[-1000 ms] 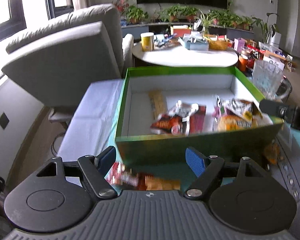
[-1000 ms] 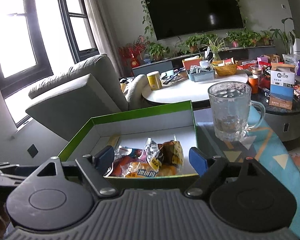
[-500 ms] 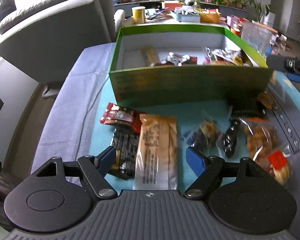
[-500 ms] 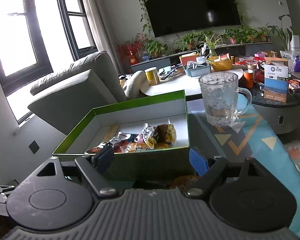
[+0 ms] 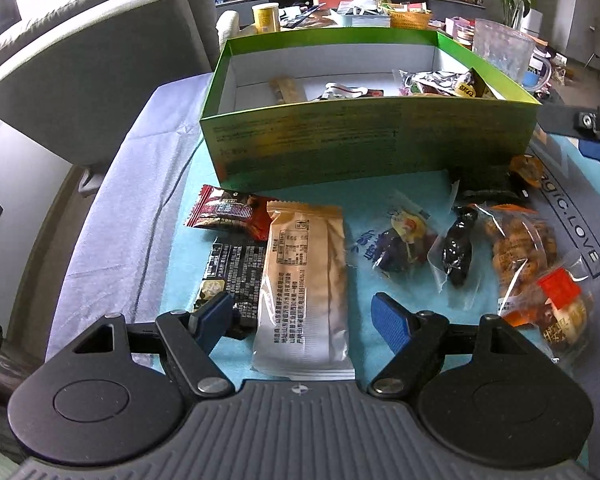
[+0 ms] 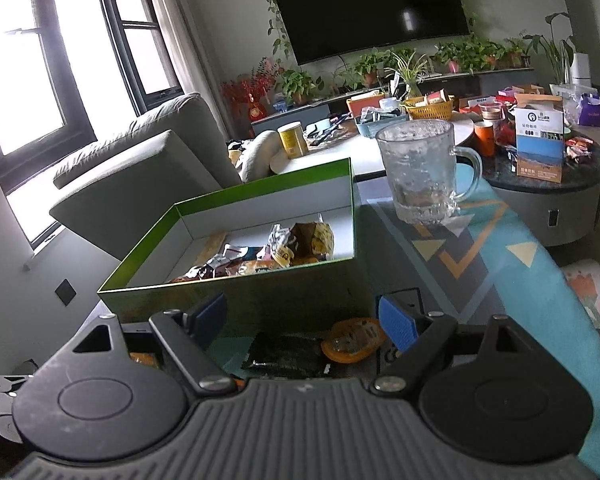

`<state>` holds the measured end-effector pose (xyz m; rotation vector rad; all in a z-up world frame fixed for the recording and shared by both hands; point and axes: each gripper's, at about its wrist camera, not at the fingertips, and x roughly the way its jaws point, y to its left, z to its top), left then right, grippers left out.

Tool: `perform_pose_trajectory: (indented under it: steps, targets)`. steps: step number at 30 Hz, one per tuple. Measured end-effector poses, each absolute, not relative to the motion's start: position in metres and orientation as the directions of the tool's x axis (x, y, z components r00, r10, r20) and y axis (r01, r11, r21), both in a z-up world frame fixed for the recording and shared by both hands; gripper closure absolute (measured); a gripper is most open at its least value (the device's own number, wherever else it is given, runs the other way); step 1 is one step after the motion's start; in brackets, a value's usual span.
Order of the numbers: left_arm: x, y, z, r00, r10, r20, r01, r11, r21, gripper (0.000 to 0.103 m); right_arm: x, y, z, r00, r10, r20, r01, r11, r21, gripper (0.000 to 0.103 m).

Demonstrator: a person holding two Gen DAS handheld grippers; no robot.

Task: Organize snacks
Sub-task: 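Grasp the tan wafer bar with the left tool while the right returns to the pile, then grasp the clear bag with a round cake with the right tool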

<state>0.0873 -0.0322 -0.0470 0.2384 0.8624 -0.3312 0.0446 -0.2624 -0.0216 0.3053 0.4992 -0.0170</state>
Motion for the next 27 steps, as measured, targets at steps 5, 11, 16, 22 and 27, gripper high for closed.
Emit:
perform_pose_trajectory:
  steps: [5, 11, 16, 22, 27]
  targets:
    - [0.087, -0.027, -0.048, 0.622, -0.212, -0.754, 0.380, 0.923, 0.053, 0.044, 0.040, -0.263, -0.024, 0.874, 0.064, -0.483, 0.092, 0.952, 0.292, 0.055]
    - [0.082, -0.028, -0.045, 0.646, -0.204, -0.736, 0.392, 0.916, 0.090, 0.060, 0.020, -0.262, -0.028, 0.869, 0.080, -0.488, 0.064, 0.960, 0.272, 0.055]
    - [0.076, -0.025, -0.038, 0.651, -0.231, -0.723, 0.396, 0.916, 0.063, 0.060, 0.002, -0.250, -0.041, 0.853, 0.111, -0.509, 0.014, 0.972, 0.235, 0.055]
    - [0.070, -0.019, -0.027, 0.683, -0.229, -0.693, 0.370, 0.927, 0.057, 0.060, -0.023, -0.229, -0.042, 0.858, 0.171, -0.484, -0.079, 0.976, 0.203, 0.055]
    - [0.061, -0.014, -0.019, 0.708, -0.234, -0.666, 0.356, 0.933, 0.051, 0.061, -0.023, -0.200, -0.047, 0.831, 0.183, -0.526, -0.151, 0.983, 0.103, 0.055]
